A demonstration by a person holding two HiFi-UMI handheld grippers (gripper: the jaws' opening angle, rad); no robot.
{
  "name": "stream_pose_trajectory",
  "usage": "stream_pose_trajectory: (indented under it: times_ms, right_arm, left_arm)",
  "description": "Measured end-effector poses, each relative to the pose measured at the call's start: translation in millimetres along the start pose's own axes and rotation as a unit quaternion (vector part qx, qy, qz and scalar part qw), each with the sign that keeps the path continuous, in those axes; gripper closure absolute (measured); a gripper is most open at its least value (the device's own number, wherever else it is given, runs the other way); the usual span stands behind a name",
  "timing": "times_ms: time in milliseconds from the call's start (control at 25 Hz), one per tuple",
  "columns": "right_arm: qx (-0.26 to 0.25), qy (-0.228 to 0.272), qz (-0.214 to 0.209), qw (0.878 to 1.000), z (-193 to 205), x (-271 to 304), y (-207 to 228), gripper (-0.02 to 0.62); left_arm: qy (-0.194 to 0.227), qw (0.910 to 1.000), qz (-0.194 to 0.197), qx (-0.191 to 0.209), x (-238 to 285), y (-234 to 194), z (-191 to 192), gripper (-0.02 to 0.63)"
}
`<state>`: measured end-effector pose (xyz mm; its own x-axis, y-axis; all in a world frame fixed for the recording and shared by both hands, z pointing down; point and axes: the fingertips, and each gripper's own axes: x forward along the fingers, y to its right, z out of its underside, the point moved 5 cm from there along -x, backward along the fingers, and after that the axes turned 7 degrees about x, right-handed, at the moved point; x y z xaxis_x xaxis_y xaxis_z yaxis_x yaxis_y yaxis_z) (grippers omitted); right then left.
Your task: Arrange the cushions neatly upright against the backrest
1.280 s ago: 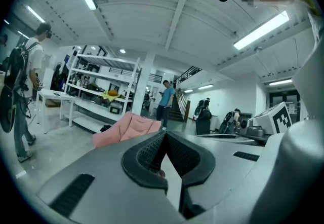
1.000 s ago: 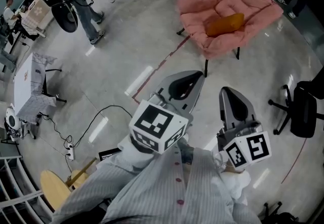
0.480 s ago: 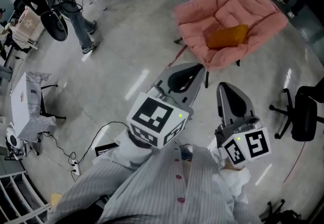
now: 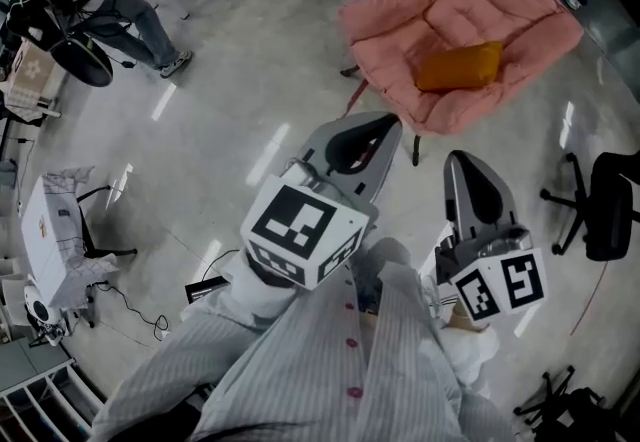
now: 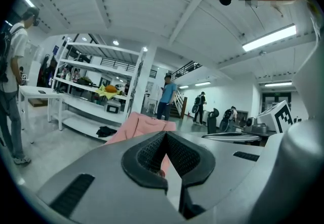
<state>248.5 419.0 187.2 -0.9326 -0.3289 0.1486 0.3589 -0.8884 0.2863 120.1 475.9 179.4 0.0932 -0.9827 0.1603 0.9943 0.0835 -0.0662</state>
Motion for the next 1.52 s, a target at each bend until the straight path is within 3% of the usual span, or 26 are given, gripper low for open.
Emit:
stream_pose_trajectory:
  times_ms: [320,560,1080,1520]
  right_arm:
    - [0.009,-0.029,0.023,0.999,8,46,19,0.581]
    - [0.004,-0.024,0.021,0.999,-9,92,56,0.581]
    - [-0.009,-0.032,0.013,0.999,-88,222,186,0.581]
    - [0.009,-0.035,0.061,0.997,-118,278,275,0.581]
  left_arm:
    - [-0.014,0.9995,-0.004,-0.028,26,-52,14,0.595]
    - [-0.003,0.9996,-0.015,-0.022,68,-92,2,0.595]
    - [0.020,0.9996,-0.019,-0.010,238,-182,-65,0.595]
    - [0.007,0.9998,0.020,-0.003,352,-228,-88,0.595]
